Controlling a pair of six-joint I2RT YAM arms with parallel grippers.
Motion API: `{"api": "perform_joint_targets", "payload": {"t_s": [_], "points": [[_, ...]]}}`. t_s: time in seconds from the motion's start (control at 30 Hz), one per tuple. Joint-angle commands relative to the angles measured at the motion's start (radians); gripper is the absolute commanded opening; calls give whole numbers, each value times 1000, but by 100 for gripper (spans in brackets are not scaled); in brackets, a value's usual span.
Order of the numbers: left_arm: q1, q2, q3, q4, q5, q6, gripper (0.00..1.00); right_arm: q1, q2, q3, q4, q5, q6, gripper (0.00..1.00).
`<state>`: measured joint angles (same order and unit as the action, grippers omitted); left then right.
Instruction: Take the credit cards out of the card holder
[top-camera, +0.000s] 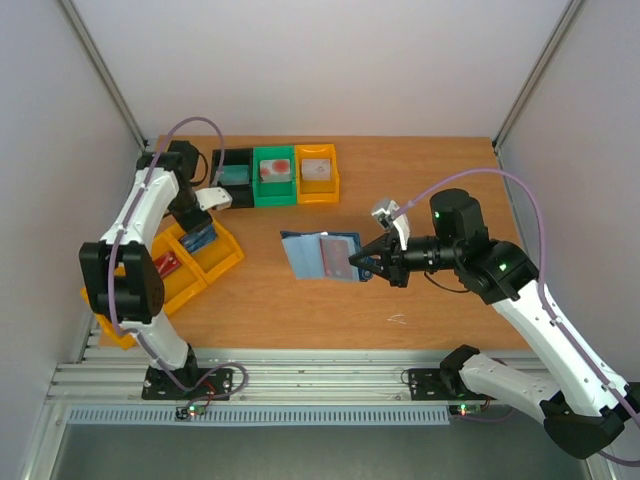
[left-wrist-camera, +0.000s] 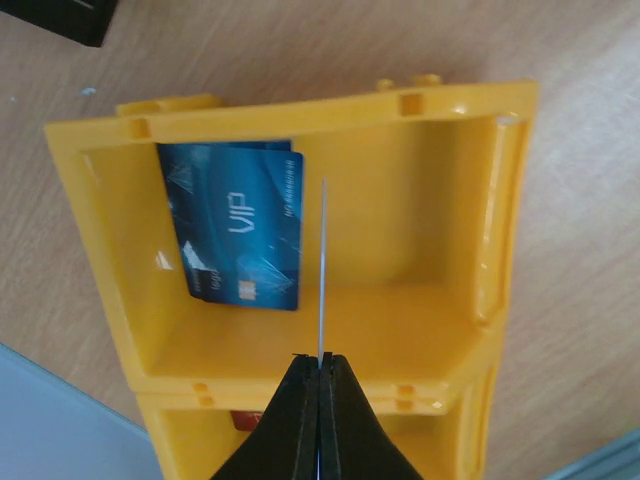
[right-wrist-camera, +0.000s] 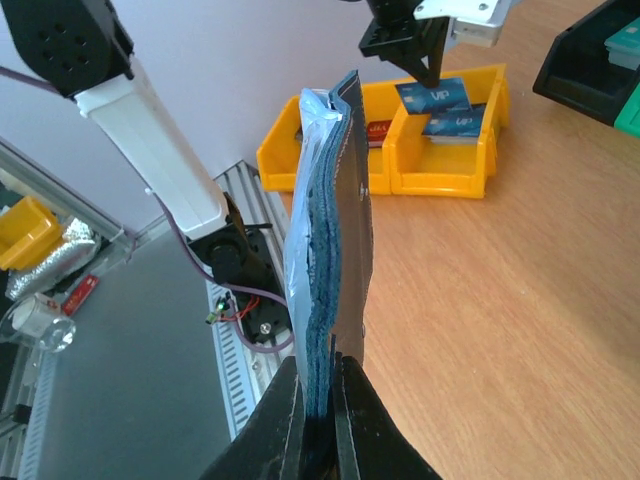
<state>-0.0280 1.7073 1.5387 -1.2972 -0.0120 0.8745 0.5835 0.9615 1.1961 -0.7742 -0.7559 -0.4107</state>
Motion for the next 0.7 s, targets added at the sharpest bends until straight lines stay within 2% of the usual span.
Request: {"api": "perform_joint_targets", "payload": {"t_s": [0.0, 0.2, 0.3, 0.67], "points": [[16, 66, 68, 46, 8, 28, 0, -3, -16, -12, 10, 4, -12, 1], [16, 158, 108, 58, 9, 28, 0, -2, -5, 0, 10, 26, -8, 1], [51, 194, 131, 40, 9, 32, 0, -3, -3, 2, 16, 37, -2, 1], [77, 276, 147, 55, 8, 41, 0, -3, 40, 41, -8, 33, 0, 1]]}}
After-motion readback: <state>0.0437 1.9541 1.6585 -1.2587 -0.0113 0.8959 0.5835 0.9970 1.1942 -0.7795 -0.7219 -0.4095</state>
